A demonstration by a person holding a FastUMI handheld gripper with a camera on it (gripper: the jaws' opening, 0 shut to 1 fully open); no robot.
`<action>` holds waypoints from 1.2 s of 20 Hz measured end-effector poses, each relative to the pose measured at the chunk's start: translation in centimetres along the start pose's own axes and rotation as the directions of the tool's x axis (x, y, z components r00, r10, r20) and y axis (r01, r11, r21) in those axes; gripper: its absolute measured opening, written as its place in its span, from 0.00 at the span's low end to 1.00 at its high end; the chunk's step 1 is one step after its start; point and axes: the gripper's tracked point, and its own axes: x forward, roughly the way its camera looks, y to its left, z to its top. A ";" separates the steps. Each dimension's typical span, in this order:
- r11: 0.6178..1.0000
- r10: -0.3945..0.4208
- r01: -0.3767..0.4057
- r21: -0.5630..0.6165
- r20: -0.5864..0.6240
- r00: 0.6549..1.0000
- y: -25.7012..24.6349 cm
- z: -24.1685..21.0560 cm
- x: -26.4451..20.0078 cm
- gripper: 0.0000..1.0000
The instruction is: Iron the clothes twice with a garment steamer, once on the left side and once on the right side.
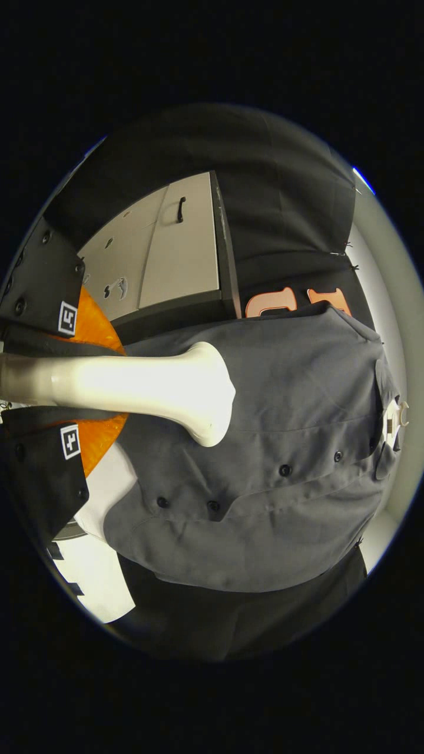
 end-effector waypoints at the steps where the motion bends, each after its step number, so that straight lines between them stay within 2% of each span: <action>1: 1.000 0.000 0.000 0.002 -0.010 1.000 -0.1 -0.5 0.0 0.41; 6: 1.000 0.002 -0.002 0.008 -0.029 1.000 0.2 -1.1 -0.3 0.41; 11: 1.000 0.017 -0.017 0.009 0.030 0.999 0.3 1.5 -2.3 0.41; 15: 0.999 0.022 -0.025 0.029 0.118 0.993 -0.2 6.5 -4.6 0.41; 20: 1.000 0.004 -0.011 0.027 0.248 0.969 -2.1 13.7 -8.8 0.41; 24: 0.999 -0.034 0.038 -0.006 0.341 0.939 -4.6 18.8 -11.6 0.41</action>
